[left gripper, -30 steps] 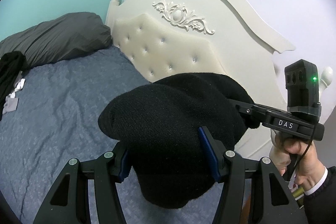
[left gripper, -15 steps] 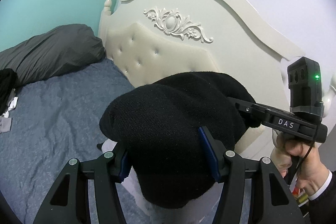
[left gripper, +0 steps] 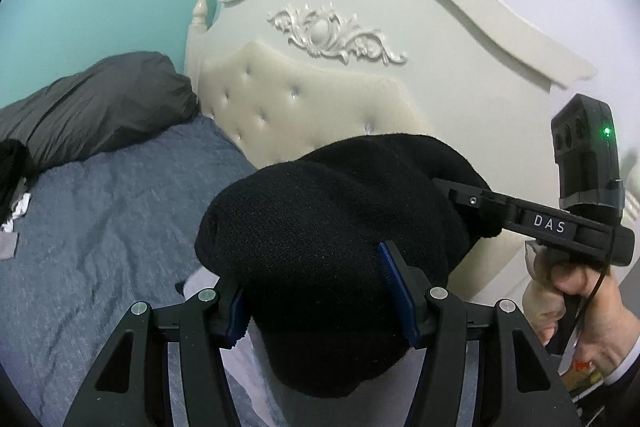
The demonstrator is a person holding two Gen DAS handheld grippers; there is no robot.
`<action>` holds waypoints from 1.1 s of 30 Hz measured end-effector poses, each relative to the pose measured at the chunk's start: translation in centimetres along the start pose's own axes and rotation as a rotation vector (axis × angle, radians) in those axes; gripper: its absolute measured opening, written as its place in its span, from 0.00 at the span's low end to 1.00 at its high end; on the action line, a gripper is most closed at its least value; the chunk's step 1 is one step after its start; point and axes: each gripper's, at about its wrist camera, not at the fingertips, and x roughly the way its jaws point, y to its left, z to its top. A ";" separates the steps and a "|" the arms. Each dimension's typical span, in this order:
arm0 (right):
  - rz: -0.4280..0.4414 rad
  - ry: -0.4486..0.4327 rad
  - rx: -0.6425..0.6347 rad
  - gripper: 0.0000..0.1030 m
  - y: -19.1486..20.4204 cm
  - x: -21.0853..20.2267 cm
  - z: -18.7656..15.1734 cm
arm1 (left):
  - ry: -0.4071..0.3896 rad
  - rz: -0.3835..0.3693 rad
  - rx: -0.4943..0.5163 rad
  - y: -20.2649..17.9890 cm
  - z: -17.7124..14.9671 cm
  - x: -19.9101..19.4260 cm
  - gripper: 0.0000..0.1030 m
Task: Fold clothes
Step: 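Carry the folded sweatshirt with both tools over the stack of folded clothes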
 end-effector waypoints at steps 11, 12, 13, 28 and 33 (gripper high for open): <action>0.005 0.104 0.051 0.22 -2.6 0.0 -5.3 | 0.097 -0.043 -0.061 -1.1 -5.3 1.9 0.60; 0.007 0.111 0.056 0.22 -2.8 -0.1 -5.7 | 0.102 -0.046 -0.063 -1.2 -5.6 1.9 0.60; 0.009 0.119 0.062 0.22 -3.0 -0.2 -6.1 | 0.110 -0.051 -0.070 -1.3 -5.9 1.9 0.60; 0.016 0.259 0.119 0.22 -3.9 -0.3 -8.7 | 0.231 -0.125 -0.248 -0.3 -10.0 1.8 0.60; 0.010 0.307 0.150 0.22 -4.7 -0.2 -10.1 | 0.278 -0.141 -0.285 -0.2 -11.6 2.5 0.60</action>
